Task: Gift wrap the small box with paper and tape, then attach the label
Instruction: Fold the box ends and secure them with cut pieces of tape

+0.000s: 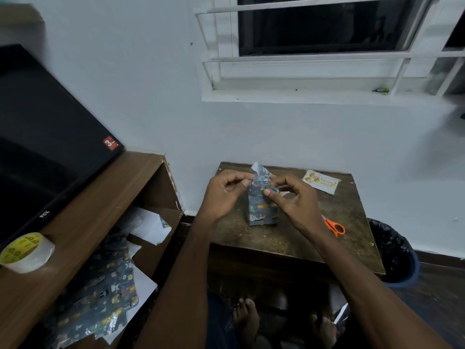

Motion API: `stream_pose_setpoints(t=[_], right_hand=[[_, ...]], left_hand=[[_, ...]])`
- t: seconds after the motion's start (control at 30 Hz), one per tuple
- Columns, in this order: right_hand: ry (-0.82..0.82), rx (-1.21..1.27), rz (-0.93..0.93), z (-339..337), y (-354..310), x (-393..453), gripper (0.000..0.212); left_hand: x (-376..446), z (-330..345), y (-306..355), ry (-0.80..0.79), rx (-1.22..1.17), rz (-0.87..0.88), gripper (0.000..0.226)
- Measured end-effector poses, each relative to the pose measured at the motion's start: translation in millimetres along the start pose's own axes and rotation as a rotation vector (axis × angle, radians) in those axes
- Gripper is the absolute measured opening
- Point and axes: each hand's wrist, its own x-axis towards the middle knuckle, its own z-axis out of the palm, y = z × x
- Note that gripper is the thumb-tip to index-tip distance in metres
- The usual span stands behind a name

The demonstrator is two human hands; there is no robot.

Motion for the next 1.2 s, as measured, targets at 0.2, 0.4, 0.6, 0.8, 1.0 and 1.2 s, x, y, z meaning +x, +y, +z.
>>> stream_pose_setpoints(t=[0.2, 0.4, 0.6, 0.8, 1.0, 1.2], right_hand=[[0.004, 0.004, -0.018, 1.4, 4.0, 1.1, 0.014], [-0.005, 0.028, -0.01, 2.1, 5.2, 0.9, 0.012], [0.01, 0.018, 0.023, 3.0, 5.3, 2.9, 0.012], [0.005, 0.104, 0.081, 4.5, 5.2, 8.0, 0.007], [0.021, 0.059, 0.023, 7.3, 7.1, 9.5, 0.011], [0.069, 0.117, 0.077, 12.0, 8.9, 12.3, 0.011]], left_hand=[[-0.2, 8.0, 0.4, -0.009, -0.002, -0.017, 0.025], [3.0, 13.3, 0.2, -0.025, 0.042, 0.035, 0.027], [3.1, 17.1, 8.7, -0.12, 0.018, -0.007, 0.032], [0.3, 9.9, 6.0, -0.212, 0.06, -0.03, 0.062], [2.2, 18.9, 8.5, -0.135, 0.025, -0.041, 0.039], [4.5, 23.9, 11.0, -0.078, -0.02, -0.081, 0.033]])
